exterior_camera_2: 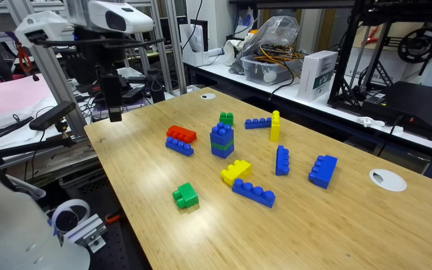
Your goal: Put the green blocks on top of the stack
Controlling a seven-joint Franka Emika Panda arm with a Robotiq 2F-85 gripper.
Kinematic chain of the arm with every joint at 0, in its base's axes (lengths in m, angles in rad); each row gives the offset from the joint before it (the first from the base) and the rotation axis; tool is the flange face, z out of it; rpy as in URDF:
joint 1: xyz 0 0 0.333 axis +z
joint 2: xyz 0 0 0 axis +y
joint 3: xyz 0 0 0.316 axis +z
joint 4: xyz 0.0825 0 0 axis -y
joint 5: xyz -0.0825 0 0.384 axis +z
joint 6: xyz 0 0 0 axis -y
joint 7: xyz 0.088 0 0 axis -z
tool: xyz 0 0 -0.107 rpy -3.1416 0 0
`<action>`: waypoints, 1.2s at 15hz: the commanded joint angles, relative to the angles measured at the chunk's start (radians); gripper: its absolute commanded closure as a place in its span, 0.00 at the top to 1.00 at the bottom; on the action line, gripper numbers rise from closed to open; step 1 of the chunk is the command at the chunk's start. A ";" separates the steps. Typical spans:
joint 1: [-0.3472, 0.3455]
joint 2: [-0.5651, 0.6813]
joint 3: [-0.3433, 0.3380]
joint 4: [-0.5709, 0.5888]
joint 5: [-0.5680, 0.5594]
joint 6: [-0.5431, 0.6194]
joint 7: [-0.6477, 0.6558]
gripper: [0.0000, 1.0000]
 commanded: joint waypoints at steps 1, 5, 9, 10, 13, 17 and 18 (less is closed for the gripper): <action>-0.004 0.078 0.016 0.044 0.003 0.017 -0.042 1.00; 0.015 0.252 0.028 0.124 -0.002 0.128 -0.107 1.00; 0.036 0.482 0.050 0.256 -0.020 0.287 -0.146 1.00; 0.040 0.538 0.055 0.302 -0.028 0.312 -0.153 1.00; 0.057 0.693 0.062 0.436 -0.050 0.345 -0.210 1.00; 0.066 0.874 0.081 0.615 -0.093 0.326 -0.250 1.00; 0.067 0.914 0.087 0.656 -0.111 0.324 -0.251 1.00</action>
